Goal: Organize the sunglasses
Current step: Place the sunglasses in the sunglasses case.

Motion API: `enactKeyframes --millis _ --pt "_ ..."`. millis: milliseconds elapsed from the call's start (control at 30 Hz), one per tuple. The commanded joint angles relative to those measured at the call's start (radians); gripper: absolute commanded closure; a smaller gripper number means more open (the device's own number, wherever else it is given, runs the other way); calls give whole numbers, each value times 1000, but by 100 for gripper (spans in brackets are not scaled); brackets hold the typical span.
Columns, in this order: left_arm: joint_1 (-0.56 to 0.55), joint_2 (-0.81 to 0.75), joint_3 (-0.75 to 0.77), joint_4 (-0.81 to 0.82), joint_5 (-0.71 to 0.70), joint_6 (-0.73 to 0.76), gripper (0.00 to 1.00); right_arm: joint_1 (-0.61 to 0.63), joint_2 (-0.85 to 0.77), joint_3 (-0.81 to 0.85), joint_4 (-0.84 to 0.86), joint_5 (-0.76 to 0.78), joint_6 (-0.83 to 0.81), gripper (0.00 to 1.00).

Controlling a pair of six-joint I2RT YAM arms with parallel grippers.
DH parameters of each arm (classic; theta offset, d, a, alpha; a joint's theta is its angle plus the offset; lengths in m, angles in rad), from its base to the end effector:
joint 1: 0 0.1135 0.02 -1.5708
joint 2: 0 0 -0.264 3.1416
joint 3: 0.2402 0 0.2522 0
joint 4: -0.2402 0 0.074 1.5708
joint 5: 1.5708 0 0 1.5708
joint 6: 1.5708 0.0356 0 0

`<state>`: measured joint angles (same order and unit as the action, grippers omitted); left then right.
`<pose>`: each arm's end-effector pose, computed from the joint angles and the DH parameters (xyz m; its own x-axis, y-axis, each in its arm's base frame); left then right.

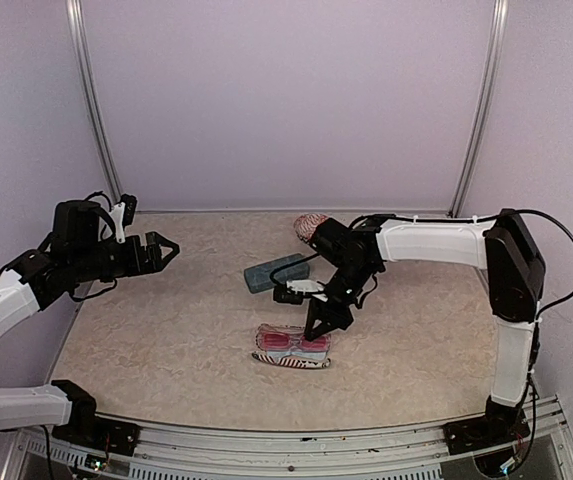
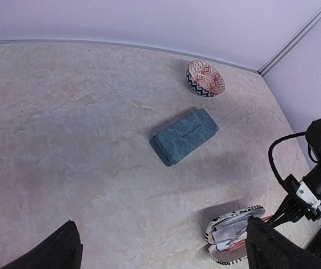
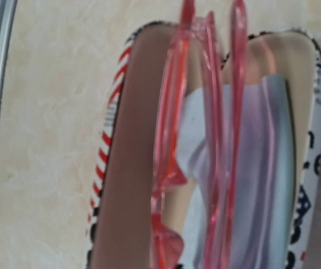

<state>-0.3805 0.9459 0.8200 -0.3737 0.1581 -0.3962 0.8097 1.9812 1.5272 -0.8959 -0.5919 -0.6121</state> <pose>0.1947 -0.0839 0.3041 -0.6014 -0.1699 -0.7807 0.2851 0.8672 -0.4083 0.2577 0.2993 0.2010 -0.1571 -0.8562 -0.4921 -0.9475 -0.0099 0.3196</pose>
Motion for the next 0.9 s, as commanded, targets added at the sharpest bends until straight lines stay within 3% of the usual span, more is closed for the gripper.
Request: enactKeyframes --millis 0,533,867 --pt "8 -11 -6 21 13 2 1 9 40 46 -68 -15 -25 100" --pt "8 1 -6 18 9 3 1 -16 117 98 -44 -7 16 100" --pt "8 3 -4 18 4 3 1 -38 134 89 -22 12 50 91"
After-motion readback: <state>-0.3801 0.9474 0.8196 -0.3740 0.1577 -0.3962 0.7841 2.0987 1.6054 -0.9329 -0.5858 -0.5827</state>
